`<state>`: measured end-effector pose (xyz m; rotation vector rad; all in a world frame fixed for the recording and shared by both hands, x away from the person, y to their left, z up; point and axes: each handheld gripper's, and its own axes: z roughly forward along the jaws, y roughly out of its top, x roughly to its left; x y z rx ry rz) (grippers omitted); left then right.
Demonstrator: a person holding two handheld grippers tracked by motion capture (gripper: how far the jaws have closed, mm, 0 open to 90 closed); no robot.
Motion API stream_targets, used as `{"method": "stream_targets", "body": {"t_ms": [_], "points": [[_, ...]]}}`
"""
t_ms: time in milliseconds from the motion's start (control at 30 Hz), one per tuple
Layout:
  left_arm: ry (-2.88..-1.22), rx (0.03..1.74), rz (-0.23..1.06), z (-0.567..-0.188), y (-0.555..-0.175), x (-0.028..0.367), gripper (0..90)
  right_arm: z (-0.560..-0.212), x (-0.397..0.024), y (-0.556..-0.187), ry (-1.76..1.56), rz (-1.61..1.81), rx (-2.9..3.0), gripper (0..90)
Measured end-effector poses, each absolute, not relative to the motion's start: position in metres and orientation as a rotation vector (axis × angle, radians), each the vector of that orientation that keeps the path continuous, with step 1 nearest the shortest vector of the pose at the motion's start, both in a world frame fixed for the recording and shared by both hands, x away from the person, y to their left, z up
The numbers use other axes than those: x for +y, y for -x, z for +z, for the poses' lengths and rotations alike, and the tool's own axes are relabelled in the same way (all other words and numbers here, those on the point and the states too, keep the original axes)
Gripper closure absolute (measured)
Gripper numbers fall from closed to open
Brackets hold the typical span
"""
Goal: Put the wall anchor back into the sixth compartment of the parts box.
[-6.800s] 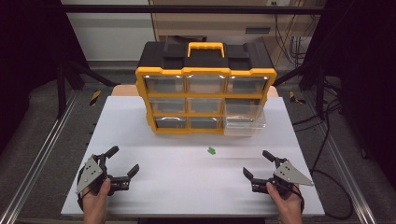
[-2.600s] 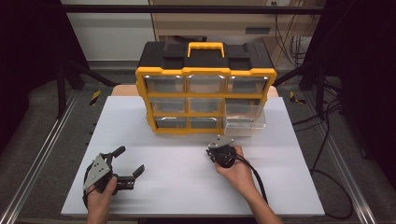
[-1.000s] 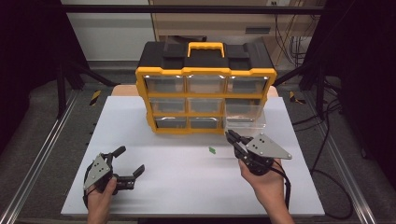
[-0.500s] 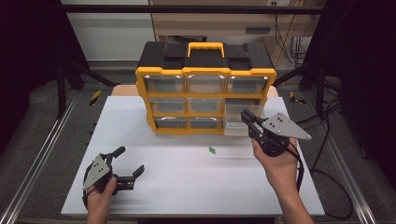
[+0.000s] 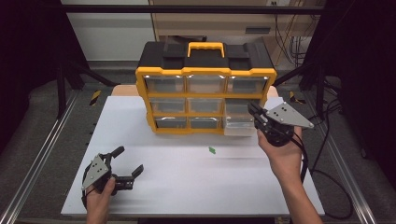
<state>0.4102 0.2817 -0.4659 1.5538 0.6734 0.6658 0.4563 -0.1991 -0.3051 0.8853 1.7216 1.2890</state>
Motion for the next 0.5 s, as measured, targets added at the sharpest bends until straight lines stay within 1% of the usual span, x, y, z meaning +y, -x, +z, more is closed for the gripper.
{"method": "stream_targets", "body": {"t_ms": [500], "points": [[-1.551,0.676,0.668,-0.4656,-0.4103,0.2826,0.9,-0.3049,-0.2062,-0.4664,-0.960,1.325,1.708,84.7]]}}
